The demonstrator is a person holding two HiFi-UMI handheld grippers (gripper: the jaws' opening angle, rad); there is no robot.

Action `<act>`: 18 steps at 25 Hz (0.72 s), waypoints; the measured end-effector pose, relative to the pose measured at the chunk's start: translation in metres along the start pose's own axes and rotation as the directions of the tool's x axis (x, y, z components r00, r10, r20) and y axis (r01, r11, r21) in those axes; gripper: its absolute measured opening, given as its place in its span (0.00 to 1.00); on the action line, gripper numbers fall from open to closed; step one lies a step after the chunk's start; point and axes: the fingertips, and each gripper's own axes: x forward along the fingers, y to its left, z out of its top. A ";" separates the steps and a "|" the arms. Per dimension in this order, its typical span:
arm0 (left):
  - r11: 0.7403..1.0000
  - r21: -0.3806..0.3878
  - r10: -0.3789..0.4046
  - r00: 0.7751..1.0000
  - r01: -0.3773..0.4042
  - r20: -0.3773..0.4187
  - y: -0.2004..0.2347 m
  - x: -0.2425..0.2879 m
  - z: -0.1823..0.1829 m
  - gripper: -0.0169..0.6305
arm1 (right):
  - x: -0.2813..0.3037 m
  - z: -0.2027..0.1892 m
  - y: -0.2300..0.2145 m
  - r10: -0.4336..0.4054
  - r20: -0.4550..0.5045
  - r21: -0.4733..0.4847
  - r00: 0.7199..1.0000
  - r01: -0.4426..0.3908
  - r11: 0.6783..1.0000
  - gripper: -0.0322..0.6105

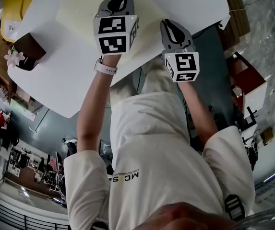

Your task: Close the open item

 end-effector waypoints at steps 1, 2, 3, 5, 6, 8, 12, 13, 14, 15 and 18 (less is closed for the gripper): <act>1.000 0.005 0.001 1.000 -0.001 -0.013 0.000 0.004 -0.001 0.07 | 0.000 0.000 -0.001 0.000 0.000 0.000 1.000 0.000 1.000 0.13; 1.000 0.010 0.001 1.000 -0.001 -0.027 -0.001 0.007 -0.001 0.07 | 0.000 0.000 -0.001 0.000 0.001 -0.001 1.000 0.000 1.000 0.13; 1.000 0.015 0.000 0.999 0.001 -0.040 -0.001 0.011 -0.002 0.07 | 0.001 0.001 -0.002 -0.001 0.002 -0.003 1.000 0.001 1.000 0.13; 1.000 0.027 0.001 0.998 0.001 -0.065 -0.003 0.016 -0.004 0.07 | 0.001 0.002 -0.003 -0.001 0.004 -0.005 1.000 0.001 1.000 0.13; 0.999 0.036 0.004 0.997 -0.002 -0.075 -0.003 0.018 -0.006 0.07 | 0.001 0.003 -0.004 0.000 0.005 -0.006 1.000 0.000 1.000 0.13; 0.998 0.056 0.013 0.995 -0.007 -0.096 -0.003 0.022 -0.009 0.07 | 0.002 0.004 -0.004 0.003 0.006 -0.010 1.000 -0.003 1.000 0.13; 0.995 0.098 0.031 0.992 -0.019 -0.125 -0.003 0.030 -0.020 0.06 | 0.005 0.002 -0.003 0.005 0.001 -0.017 1.000 -0.005 1.000 0.14; 0.994 0.103 0.035 0.991 -0.021 -0.128 -0.003 0.031 -0.021 0.06 | 0.005 0.001 -0.004 0.001 -0.002 -0.018 1.000 -0.001 1.000 0.15; 0.994 0.102 0.036 0.990 -0.022 -0.134 -0.003 0.031 -0.021 0.07 | 0.006 0.000 -0.006 -0.005 -0.007 -0.019 1.000 0.005 1.000 0.15; 0.995 0.096 0.034 0.990 -0.021 -0.140 -0.003 0.031 -0.021 0.06 | 0.006 0.000 -0.008 -0.016 -0.010 -0.019 1.000 0.016 1.000 0.16; 0.997 0.083 0.024 0.989 -0.012 -0.147 -0.005 0.032 -0.019 0.06 | 0.003 0.001 -0.016 -0.051 -0.009 -0.018 0.999 0.050 0.999 0.15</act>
